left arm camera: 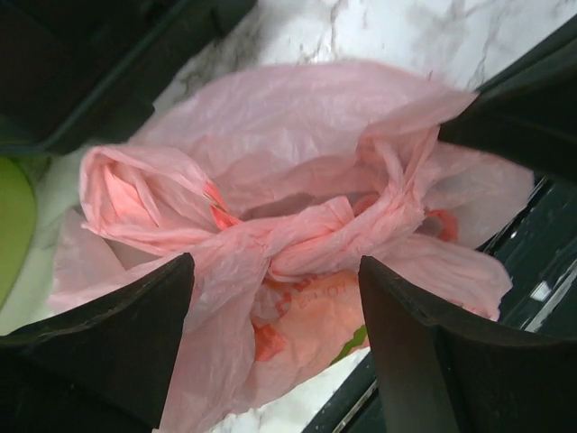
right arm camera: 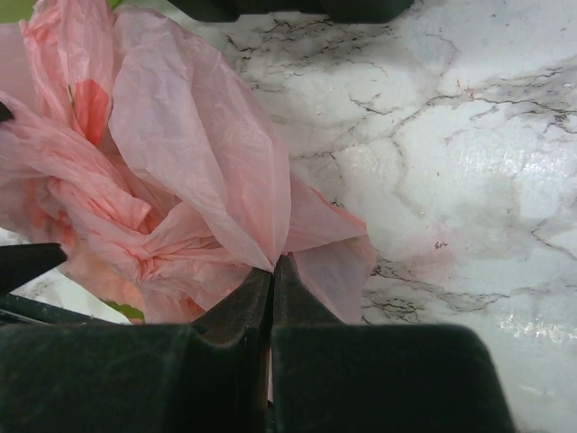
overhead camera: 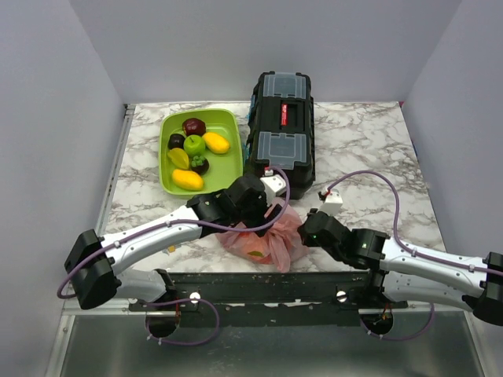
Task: Take the fake fruits out of the plastic bag
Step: Untie the plastic bag at the center of the board.
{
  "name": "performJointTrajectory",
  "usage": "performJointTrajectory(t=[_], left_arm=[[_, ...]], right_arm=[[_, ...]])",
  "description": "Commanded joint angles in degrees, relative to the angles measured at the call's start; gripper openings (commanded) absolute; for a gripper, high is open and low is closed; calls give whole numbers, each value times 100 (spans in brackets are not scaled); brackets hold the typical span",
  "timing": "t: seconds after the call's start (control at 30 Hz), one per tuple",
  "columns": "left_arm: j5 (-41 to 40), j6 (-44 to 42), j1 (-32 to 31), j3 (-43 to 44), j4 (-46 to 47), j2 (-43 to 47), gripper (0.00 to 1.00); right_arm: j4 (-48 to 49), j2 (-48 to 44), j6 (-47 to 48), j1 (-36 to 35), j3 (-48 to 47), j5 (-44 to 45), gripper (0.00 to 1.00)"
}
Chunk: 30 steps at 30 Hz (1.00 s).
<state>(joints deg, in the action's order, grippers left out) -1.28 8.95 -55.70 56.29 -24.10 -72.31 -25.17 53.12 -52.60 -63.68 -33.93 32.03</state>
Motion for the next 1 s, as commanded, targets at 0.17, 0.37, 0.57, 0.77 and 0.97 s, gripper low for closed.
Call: performJointTrajectory(t=[0.17,0.37,0.57,0.77,0.97], left_arm=[[-809,9,-160,70,-239,-288,54],[-1329,224,-160,126,-180,-442,51],[-1486,316,-160,298,-241,-756,56],[-2013,414,-160,323,-343,-658,6],[-2824,948,-80,-249,3,246,0]], right_arm=[[-91,30,117,5,-126,82,3],[-135,92,139,13,-187,64,3],[-103,24,168,13,-182,60,3],[-207,-59,124,10,-145,142,3],[-577,-359,-352,8,-32,605,3]])
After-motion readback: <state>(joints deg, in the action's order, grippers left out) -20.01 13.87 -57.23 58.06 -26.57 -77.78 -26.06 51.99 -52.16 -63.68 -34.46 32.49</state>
